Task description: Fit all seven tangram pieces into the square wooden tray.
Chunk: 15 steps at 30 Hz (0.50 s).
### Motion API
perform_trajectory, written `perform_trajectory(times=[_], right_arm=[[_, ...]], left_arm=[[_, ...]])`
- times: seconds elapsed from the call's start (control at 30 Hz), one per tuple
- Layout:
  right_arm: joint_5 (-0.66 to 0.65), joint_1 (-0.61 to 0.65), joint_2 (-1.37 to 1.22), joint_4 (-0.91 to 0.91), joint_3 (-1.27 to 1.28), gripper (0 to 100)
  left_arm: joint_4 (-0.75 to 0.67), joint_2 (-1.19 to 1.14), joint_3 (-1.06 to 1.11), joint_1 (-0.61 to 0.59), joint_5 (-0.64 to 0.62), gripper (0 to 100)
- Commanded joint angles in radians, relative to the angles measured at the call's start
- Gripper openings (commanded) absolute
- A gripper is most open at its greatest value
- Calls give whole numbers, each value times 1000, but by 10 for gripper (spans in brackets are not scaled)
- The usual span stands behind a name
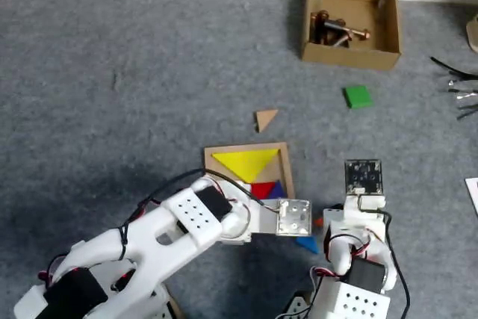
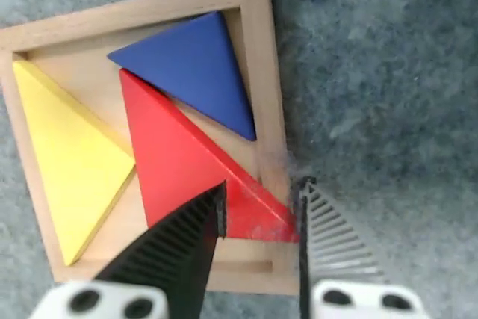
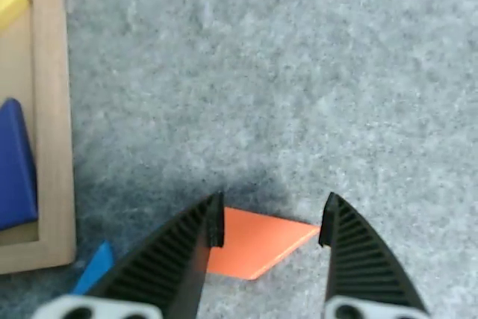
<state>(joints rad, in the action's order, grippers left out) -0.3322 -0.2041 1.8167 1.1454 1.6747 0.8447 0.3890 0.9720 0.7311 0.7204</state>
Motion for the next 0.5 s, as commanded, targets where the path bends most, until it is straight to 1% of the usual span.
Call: perform_trajectory(times=[0.0, 0.13, 0.37, 0.47], right_arm=[[-2, -12, 19, -30, 79, 203], [-2, -12, 19, -30, 79, 203], [-2, -12, 19, -30, 79, 203], [-2, -12, 19, -30, 79, 203]], left_arm=[[-11, 10, -12, -22, 8, 151], [-11, 10, -24, -24, 6, 151], [-11, 7, -65, -125, 9, 151], [-11, 8, -85, -148, 9, 151]])
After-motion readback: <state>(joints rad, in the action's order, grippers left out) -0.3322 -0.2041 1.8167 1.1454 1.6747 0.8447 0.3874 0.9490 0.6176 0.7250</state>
